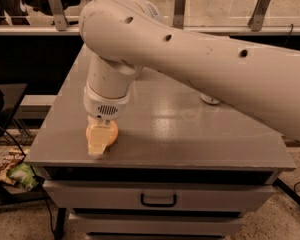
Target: Pick orange
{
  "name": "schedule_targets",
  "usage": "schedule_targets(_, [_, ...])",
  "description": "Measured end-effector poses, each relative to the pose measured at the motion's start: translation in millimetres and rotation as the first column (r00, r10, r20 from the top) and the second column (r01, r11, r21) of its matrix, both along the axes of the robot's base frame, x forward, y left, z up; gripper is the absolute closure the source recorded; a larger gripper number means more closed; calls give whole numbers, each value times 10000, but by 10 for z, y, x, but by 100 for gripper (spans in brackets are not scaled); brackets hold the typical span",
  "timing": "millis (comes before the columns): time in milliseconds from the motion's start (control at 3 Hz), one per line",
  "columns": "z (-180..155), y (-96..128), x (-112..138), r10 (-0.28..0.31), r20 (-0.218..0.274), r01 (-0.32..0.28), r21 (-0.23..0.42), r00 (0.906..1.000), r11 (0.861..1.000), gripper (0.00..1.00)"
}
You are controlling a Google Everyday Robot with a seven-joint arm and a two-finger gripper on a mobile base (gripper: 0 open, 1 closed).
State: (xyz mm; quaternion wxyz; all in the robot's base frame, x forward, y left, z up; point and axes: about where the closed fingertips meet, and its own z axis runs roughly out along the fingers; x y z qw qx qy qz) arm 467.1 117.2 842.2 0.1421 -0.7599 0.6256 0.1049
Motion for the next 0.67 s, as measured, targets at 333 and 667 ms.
schedule_targets(333, [200, -80, 90, -53, 65, 52, 104, 10000, 9999, 94])
schedule_targets(667, [429, -195, 182, -137, 165, 133, 268, 9998, 9996, 100])
